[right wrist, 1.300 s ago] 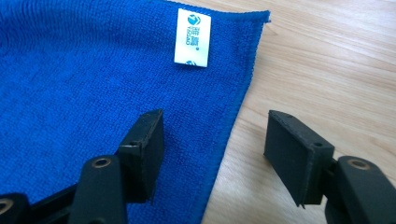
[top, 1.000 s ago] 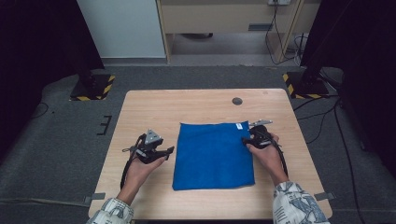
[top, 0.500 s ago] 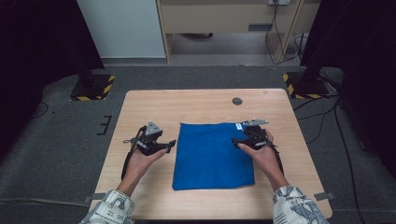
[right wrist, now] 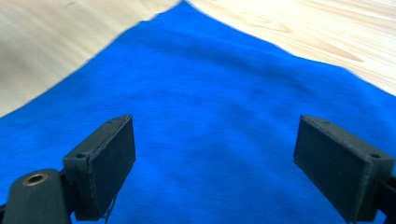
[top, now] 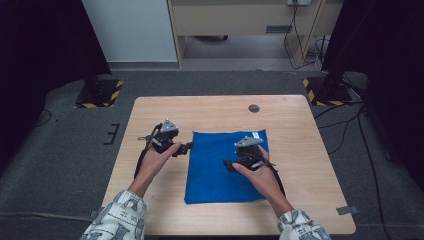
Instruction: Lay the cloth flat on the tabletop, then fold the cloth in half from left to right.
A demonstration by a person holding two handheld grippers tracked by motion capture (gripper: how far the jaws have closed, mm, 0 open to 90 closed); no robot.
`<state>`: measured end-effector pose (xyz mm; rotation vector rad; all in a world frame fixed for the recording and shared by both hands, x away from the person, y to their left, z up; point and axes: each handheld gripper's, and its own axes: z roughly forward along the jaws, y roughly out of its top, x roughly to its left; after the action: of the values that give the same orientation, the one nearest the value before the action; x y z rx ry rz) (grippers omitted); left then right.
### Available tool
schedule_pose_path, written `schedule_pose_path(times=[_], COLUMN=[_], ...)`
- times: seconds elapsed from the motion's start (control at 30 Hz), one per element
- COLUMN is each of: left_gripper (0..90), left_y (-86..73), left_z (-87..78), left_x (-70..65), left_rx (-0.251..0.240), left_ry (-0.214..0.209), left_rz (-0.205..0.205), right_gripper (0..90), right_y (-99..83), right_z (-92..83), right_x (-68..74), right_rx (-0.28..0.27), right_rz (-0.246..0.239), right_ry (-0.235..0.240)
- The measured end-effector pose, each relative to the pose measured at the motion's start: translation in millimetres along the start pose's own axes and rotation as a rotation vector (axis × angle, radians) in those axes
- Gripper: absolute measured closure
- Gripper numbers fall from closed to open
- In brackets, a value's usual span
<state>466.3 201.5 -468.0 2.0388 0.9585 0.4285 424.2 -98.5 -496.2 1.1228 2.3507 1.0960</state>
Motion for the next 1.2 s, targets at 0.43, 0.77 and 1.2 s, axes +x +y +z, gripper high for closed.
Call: schedule_pose_path(times=[0.43, 0.77, 1.2], left_gripper=[14.8, 14.9, 14.8], left_y=[3.1, 2.8, 3.1], left_z=[9.8, 9.4, -0.4], left_x=[6.9, 8.9, 9.4], left_rx=[0.024, 0.020, 0.026], left_ry=[-0.004, -0.008, -0.004], left_rz=[0.010, -0.007, 0.001], right_gripper=[14.0, 18.6, 37.2], right_y=[2.2, -3.4, -14.7], right_z=[13.3, 16.6, 24.0], right_x=[46.7, 97.6, 137.3], right_rx=[0.015, 0.032, 0.040], right_rz=[-0.058, -0.130, -0.186], right_ry=[0.101, 0.186, 0.228])
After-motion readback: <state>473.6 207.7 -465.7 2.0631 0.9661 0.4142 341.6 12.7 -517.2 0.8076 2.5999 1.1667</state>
